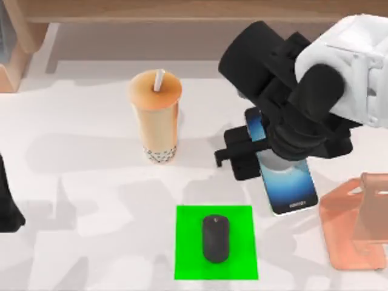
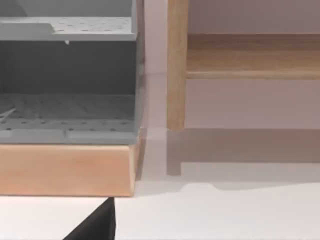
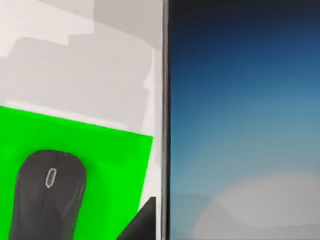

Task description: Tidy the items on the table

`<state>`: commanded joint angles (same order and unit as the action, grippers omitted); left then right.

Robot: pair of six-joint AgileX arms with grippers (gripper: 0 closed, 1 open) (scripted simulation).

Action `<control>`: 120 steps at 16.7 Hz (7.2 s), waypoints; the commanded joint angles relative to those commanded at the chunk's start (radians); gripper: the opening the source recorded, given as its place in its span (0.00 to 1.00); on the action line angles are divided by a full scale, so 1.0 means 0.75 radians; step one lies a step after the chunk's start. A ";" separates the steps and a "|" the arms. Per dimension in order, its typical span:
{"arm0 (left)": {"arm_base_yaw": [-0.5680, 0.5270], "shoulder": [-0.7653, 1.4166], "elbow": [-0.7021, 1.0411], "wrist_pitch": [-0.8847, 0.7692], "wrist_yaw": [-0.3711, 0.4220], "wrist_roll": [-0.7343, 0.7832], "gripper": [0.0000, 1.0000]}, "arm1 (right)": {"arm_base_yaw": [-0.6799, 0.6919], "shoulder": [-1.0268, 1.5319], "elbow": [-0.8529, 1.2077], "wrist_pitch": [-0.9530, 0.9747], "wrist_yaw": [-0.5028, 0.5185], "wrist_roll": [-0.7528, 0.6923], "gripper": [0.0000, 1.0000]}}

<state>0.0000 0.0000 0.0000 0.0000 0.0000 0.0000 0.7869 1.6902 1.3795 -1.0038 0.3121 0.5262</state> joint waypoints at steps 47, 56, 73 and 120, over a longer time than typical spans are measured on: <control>0.000 0.000 0.000 0.000 0.000 0.000 1.00 | 0.087 -1.423 -1.313 0.842 0.518 -0.104 0.00; 0.000 0.000 0.000 0.000 0.000 0.000 1.00 | 0.058 -1.402 -1.347 0.879 0.500 -0.118 0.23; 0.000 0.000 0.000 0.000 0.000 0.000 1.00 | 0.058 -1.402 -1.347 0.879 0.500 -0.118 1.00; 0.000 0.000 0.000 0.000 0.000 0.000 1.00 | -0.993 -2.253 -1.794 1.302 -0.328 -0.695 1.00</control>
<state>0.0000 0.0000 0.0000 0.0000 0.0000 0.0000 0.0423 0.0008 0.0339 -0.0274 0.0659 0.0051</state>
